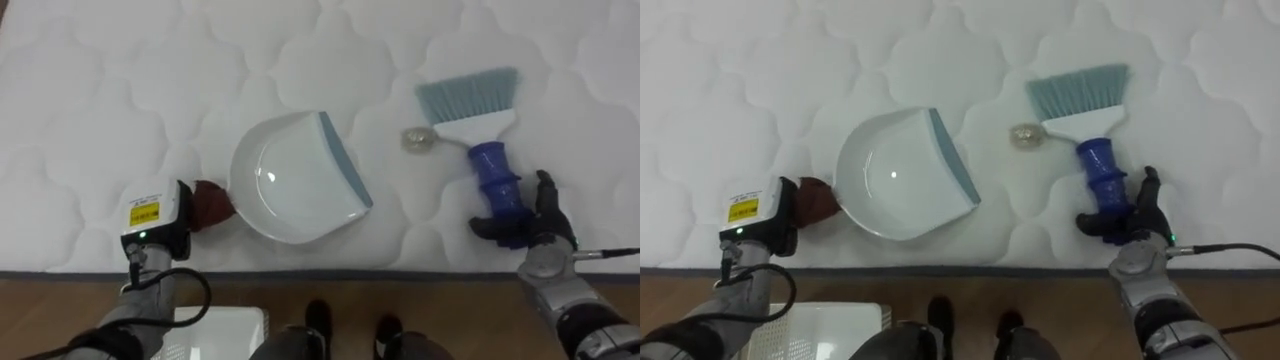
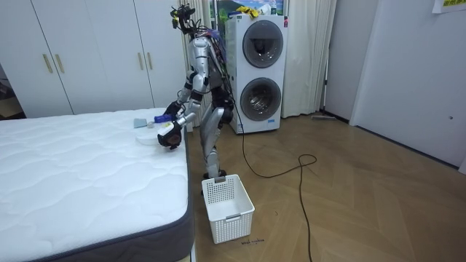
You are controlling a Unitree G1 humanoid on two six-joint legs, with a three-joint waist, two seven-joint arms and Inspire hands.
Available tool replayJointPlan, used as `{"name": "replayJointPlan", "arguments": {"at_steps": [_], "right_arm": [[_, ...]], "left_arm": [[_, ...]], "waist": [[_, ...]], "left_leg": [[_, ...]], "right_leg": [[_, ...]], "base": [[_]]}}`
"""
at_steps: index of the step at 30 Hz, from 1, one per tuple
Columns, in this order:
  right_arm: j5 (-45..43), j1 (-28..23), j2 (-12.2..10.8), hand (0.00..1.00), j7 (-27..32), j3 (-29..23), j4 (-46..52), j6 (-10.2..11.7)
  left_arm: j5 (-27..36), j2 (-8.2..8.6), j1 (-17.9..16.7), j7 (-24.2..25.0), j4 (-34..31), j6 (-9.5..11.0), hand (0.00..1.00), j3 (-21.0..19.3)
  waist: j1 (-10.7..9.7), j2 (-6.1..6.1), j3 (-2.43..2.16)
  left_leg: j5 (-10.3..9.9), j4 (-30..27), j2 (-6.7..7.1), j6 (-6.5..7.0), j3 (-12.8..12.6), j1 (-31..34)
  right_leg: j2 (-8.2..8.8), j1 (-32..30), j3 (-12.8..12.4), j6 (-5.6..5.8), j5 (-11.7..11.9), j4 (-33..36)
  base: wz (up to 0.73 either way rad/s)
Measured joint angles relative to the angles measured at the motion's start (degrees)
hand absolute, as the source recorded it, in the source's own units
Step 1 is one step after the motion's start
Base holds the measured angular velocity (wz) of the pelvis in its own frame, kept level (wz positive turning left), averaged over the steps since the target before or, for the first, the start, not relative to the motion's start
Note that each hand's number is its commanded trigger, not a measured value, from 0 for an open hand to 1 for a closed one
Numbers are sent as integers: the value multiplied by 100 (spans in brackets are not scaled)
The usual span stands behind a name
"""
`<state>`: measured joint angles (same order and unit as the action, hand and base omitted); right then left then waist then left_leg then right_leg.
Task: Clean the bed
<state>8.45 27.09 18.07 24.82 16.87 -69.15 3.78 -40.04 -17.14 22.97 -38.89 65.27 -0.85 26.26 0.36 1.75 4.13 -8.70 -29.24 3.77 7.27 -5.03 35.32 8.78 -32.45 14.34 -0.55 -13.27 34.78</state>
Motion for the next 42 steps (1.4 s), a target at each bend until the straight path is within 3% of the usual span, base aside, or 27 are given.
{"name": "replayJointPlan", "arguments": {"at_steps": [5,9,11,18,32,42], "right_arm": [[-1,104,98,100,46,0,-62,-18],[12,179,382,100,74,3,-161,-26],[10,231,416,100,102,3,-214,-86],[279,395,417,100,248,-6,-425,-363],[248,440,414,100,347,-2,-431,-523],[-323,546,416,100,931,-8,-643,-735]], "left_arm": [[13,0,16,85,1,-52,100,0],[26,0,28,104,3,-76,100,5],[112,0,43,134,3,-113,100,49],[120,-2,116,140,2,-173,100,82],[100,0,184,-8,3,-256,100,172],[107,-20,191,-224,3,-298,100,213]], "waist": [[11,6,4],[25,21,15],[26,18,24],[80,-17,50],[133,-65,77],[152,-174,95]], "left_leg": [[-2,-6,5,-3,0,3],[-2,-17,-5,-5,0,8],[-5,-26,-5,-12,-1,9],[-17,-51,-17,-78,-1,76],[-14,-67,-19,-91,-1,141],[-17,-177,-17,-88,-49,185]], "right_leg": [[1,-16,-16,-1,-1,15],[-3,-17,-8,-15,-10,28],[0,-24,-10,-22,-37,66],[12,-121,11,-92,-153,189],[19,-180,14,-102,-166,196],[29,-269,-62,-100,-193,321]], "base": [[0],[0],[4],[3],[0],[-1]]}}
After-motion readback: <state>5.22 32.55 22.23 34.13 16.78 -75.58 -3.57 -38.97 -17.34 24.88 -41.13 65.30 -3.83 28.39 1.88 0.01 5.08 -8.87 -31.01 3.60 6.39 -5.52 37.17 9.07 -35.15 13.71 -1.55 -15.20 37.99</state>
